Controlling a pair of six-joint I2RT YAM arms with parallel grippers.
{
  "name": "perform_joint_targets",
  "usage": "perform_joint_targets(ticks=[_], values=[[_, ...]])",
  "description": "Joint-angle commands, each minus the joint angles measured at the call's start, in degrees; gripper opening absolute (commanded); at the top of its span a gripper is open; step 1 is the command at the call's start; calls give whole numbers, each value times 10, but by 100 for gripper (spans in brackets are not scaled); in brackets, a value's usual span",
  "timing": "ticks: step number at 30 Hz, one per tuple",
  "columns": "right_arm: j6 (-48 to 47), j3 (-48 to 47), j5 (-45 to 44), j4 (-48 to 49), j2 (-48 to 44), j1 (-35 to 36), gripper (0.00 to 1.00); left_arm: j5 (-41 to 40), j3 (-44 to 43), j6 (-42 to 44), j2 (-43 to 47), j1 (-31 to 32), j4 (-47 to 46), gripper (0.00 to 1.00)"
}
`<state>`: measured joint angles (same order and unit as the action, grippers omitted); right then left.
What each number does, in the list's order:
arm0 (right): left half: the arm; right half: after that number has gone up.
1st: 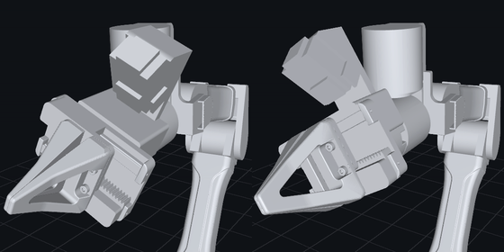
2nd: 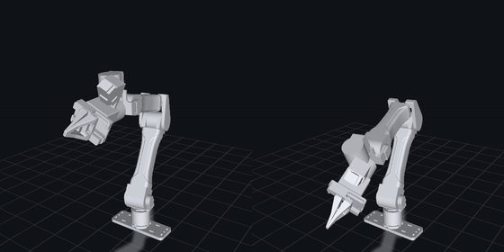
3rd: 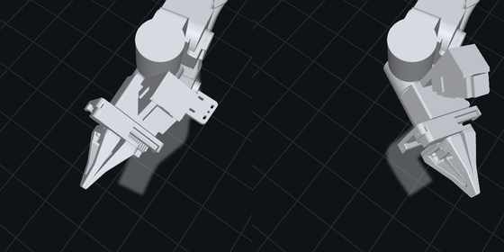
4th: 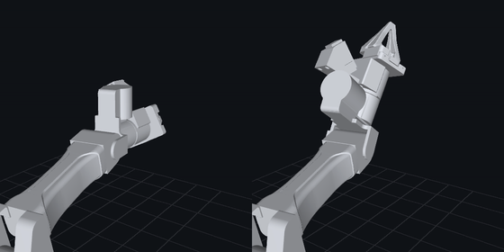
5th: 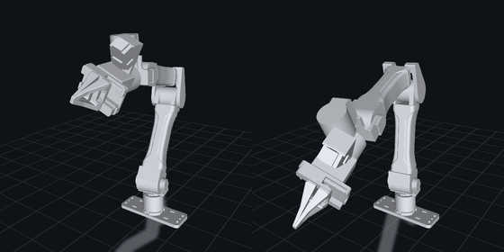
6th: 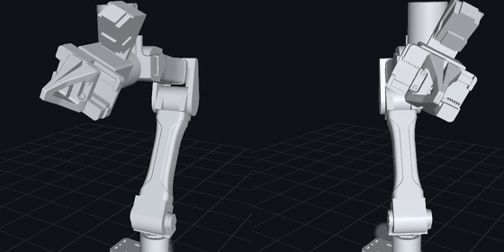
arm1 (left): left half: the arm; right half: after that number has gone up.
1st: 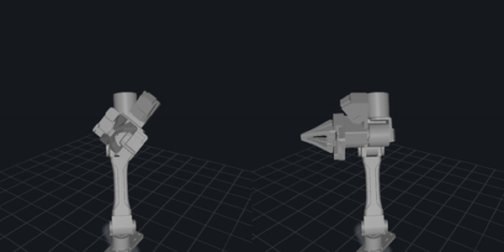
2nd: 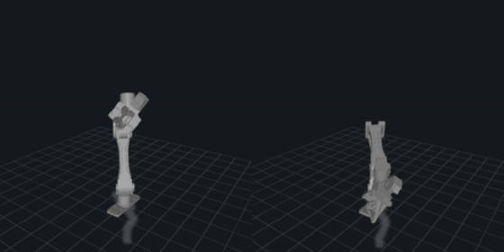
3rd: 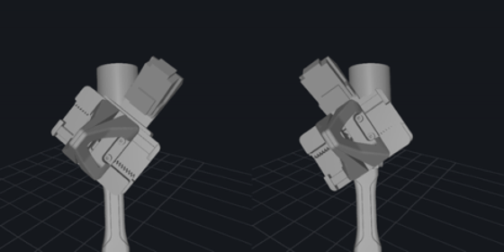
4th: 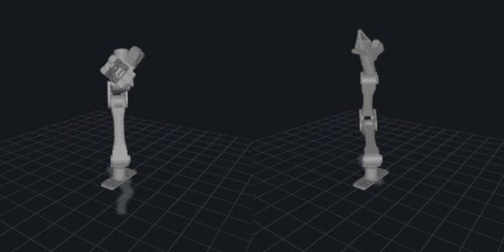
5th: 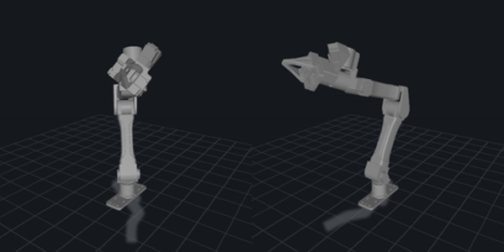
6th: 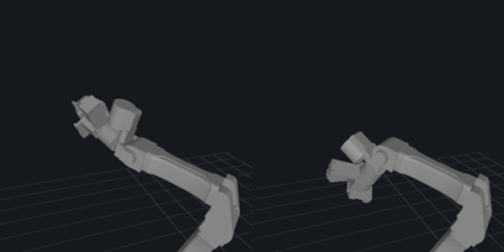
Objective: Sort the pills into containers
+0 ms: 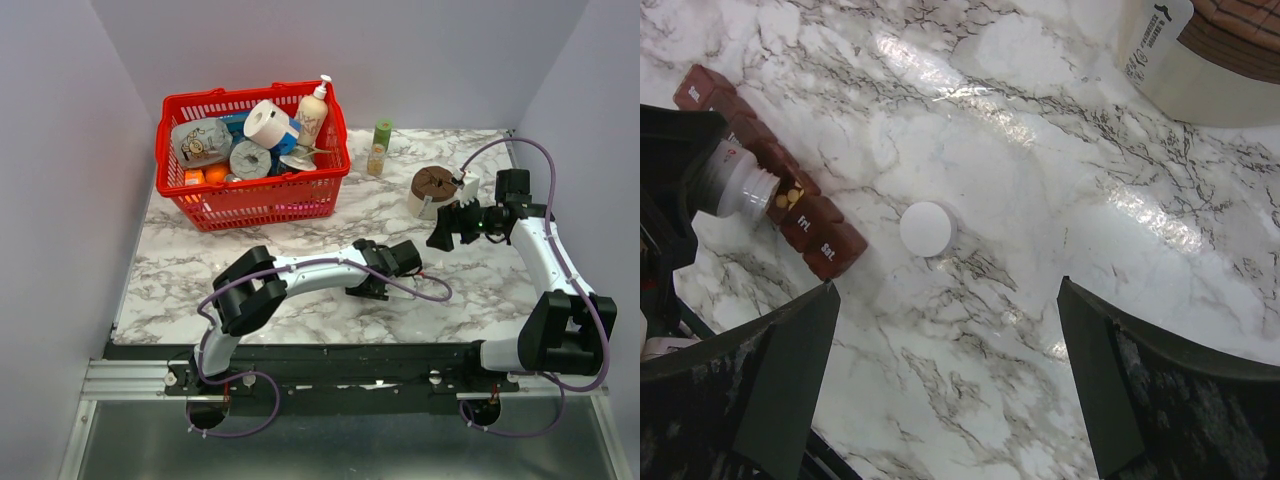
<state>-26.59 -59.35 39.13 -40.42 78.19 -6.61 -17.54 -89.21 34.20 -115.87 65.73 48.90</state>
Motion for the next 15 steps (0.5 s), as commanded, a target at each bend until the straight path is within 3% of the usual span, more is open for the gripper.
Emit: perform_joint_targets(ticks=[1, 15], values=[[-5, -7, 20, -14, 1, -5, 100, -6, 12, -6, 25, -7, -14, 0], [-2, -6, 21, -14, 1, -5, 100, 48, 111, -41, 84, -31, -128, 0]])
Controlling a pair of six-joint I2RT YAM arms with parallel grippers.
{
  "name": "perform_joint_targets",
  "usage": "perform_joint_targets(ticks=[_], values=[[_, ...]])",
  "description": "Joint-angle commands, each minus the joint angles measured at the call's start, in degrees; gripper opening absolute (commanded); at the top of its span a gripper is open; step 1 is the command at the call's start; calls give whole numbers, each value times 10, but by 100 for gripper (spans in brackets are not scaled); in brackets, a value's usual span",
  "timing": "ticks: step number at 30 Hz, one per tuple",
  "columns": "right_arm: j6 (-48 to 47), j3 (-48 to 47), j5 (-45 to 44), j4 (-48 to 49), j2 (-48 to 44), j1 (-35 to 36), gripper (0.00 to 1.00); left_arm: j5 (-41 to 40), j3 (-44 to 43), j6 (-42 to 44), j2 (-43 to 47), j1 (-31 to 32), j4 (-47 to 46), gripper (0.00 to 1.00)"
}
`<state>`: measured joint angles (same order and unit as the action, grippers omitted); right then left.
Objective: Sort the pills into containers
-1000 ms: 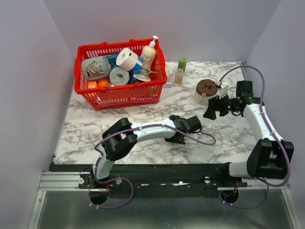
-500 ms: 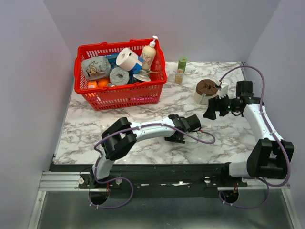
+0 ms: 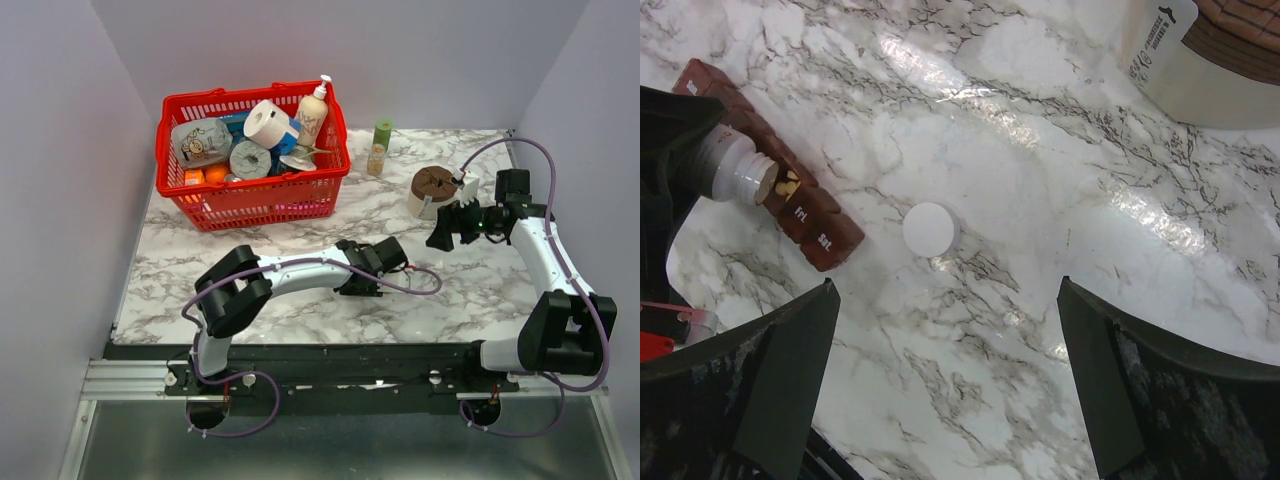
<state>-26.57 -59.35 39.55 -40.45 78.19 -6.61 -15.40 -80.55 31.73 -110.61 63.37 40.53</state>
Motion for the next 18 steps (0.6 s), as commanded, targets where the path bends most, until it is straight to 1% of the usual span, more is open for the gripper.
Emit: perform_joint_targets(ticks=[1, 9, 17, 18], values=[[-2, -6, 17, -14, 2, -5, 100, 37, 30, -18, 40, -8, -60, 0], [-3, -6, 18, -13, 1, -5, 100, 68, 93, -39, 77, -23, -131, 0], [-5, -4, 18, -11, 1, -5, 100, 112, 168, -57, 133, -41, -241, 0], [-6, -3, 18, -11, 2, -5, 100, 119, 189, -60, 141, -44, -256, 0]])
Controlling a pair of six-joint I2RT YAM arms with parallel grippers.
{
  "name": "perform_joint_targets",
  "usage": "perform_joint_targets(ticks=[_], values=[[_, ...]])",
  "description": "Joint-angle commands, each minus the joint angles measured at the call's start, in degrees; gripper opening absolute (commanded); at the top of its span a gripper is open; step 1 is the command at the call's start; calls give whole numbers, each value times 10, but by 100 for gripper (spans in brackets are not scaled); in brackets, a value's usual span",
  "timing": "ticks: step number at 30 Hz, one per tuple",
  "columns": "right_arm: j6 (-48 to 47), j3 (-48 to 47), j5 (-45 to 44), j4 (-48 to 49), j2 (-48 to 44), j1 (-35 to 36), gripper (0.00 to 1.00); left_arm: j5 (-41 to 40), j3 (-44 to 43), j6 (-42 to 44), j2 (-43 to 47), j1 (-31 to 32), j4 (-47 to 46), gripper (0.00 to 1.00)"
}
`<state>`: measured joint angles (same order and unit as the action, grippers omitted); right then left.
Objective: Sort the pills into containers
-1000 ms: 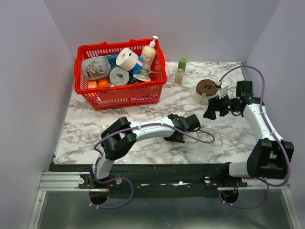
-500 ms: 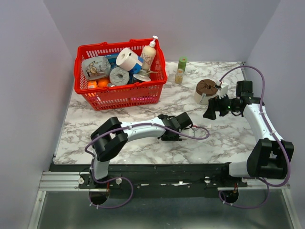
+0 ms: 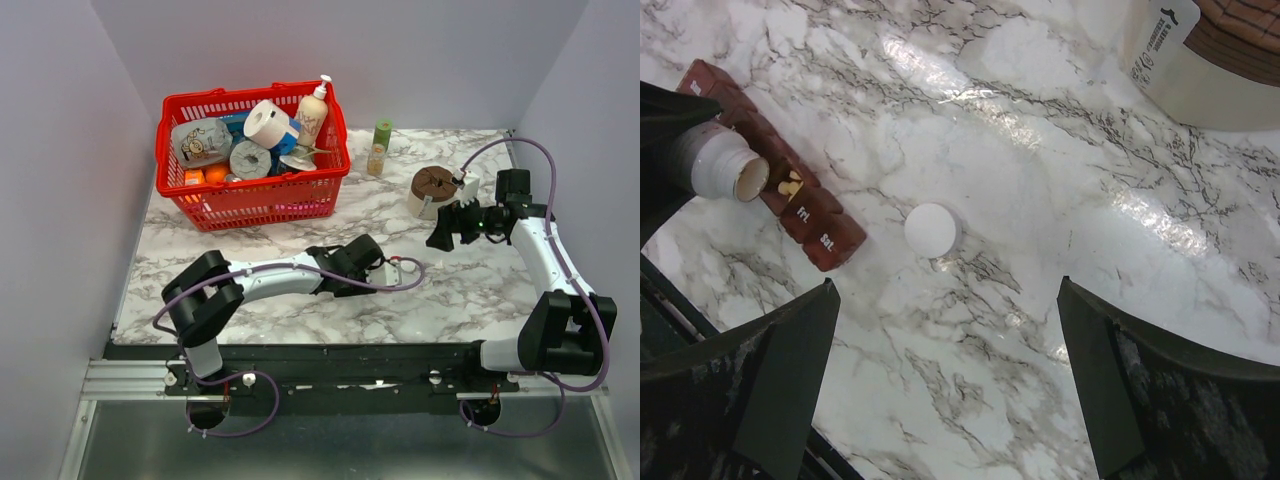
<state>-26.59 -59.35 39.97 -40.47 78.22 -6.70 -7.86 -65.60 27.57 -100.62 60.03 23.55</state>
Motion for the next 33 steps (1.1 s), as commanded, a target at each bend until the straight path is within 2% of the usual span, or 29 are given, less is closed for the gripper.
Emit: perform_joint_targets(ticks=[1, 9, 12, 13, 15, 17, 18, 19, 22, 25, 28, 29, 30, 32, 33], values=[[-6, -2, 14, -10, 1, -5, 100, 56, 53, -21, 59, -18, -117, 0], [-12, 3, 19, -6, -3, -5, 100, 134, 202, -70, 167, -51, -329, 0], [-22, 7, 31, -4, -9, -5, 100, 167, 298, -114, 225, -62, -458, 0], [-26, 8, 36, -4, -10, -4, 100, 173, 314, -127, 254, -63, -517, 0], [-40, 11, 51, -4, -17, -4, 100, 201, 337, -159, 282, -64, -563, 0], [-52, 14, 70, -3, -30, -4, 100, 220, 368, -226, 330, -64, -647, 0], [-61, 15, 73, -1, -36, -4, 100, 236, 388, -250, 347, -64, -698, 0], [-65, 15, 77, 0, -43, -4, 100, 238, 434, -296, 372, -63, -808, 0], [-80, 19, 90, 18, -79, -5, 100, 235, 484, -343, 394, -63, -946, 0], [-95, 42, 121, 67, -120, -5, 100, 248, 493, -375, 366, -63, -1066, 0], [-107, 77, 198, 115, -122, -4, 100, 273, 467, -383, 331, -63, -1098, 0], [-131, 78, 252, 78, -113, -4, 100, 281, 462, -386, 326, -64, -1106, 0], [-250, 59, 274, 26, -99, -3, 100, 288, 457, -386, 323, -67, -1110, 0], [-360, 25, 289, -117, -44, 8, 100, 301, 449, -382, 332, -67, -1086, 0], [-432, 6, 284, -146, -27, 10, 100, 304, 448, -370, 337, -68, -1070, 0]])
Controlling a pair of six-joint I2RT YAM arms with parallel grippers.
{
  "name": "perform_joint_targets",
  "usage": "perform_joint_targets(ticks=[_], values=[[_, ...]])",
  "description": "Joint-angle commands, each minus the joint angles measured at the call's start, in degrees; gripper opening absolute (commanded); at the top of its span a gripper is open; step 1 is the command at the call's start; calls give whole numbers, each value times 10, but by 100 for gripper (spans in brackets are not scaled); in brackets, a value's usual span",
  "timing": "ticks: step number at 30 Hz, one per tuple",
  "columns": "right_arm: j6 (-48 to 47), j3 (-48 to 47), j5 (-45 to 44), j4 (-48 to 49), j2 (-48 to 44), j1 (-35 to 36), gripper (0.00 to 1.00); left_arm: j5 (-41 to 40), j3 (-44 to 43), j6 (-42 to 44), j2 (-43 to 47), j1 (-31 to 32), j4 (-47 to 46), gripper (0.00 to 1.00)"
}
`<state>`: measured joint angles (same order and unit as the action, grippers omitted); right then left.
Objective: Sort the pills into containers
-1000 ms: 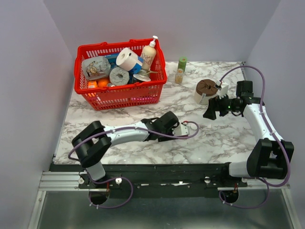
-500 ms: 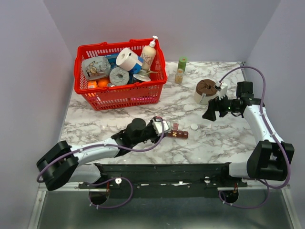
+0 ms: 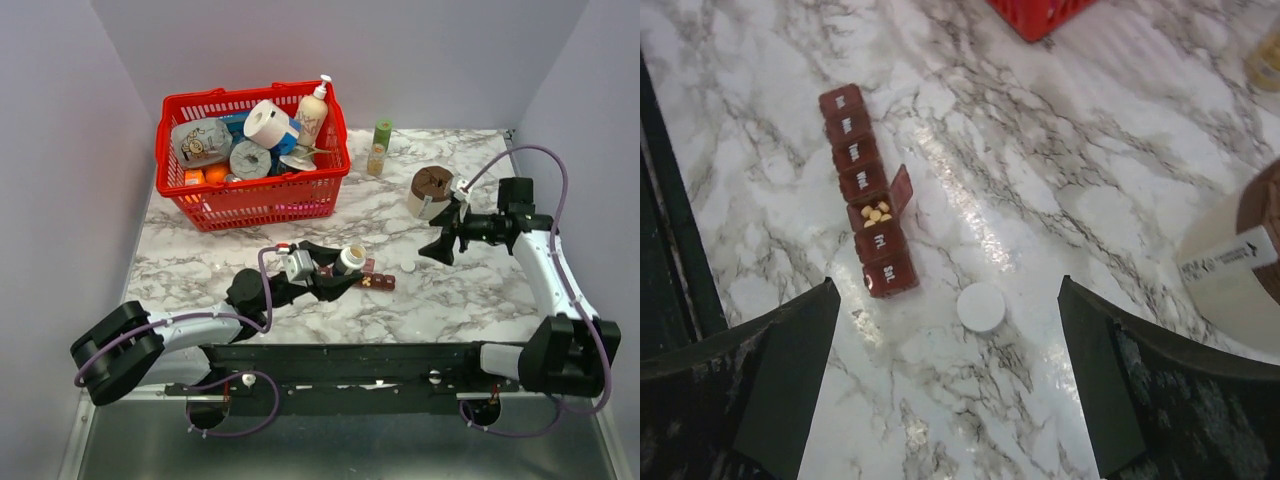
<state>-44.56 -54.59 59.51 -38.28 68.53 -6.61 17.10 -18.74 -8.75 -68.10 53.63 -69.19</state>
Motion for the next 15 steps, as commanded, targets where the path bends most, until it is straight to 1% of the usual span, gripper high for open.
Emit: perform_joint_targets(ticks=[1, 2, 3, 4, 5, 6, 7, 8, 10, 11, 13, 15], values=[[-294, -45, 82, -192, 79, 10, 100, 57, -19, -2, 24, -4, -111, 0], [-330, -41, 56, -208, 90, 10, 100, 63, -16, 3, 31, -4, -98, 0], [-387, -33, 37, -202, 89, 12, 100, 67, -13, 8, 38, -5, -82, 0], [-415, -14, 16, -194, 90, 16, 100, 70, -8, 21, 56, -5, -39, 0], [-444, -2, -22, -176, 88, 19, 100, 71, -7, 30, 67, -5, -12, 0], [-477, 7, -43, -164, 90, 23, 100, 72, -5, 39, 78, -5, 13, 0], [-482, 19, -64, -151, 92, 38, 100, 71, 1, 48, 100, -5, 54, 0], [-481, 22, -102, -124, 96, 45, 100, 67, 5, 63, 110, -5, 72, 0], [-478, 28, -133, -97, 112, 65, 100, 58, 17, 78, 138, -5, 114, 0], [-475, 33, -158, -69, 117, 82, 100, 53, 20, 85, 146, -5, 129, 0], [-459, 35, -183, -40, 136, 111, 100, 46, 29, 100, 167, -6, 165, 0], [-447, 30, -205, -15, 150, 127, 100, 43, 35, 104, 180, -6, 180, 0]])
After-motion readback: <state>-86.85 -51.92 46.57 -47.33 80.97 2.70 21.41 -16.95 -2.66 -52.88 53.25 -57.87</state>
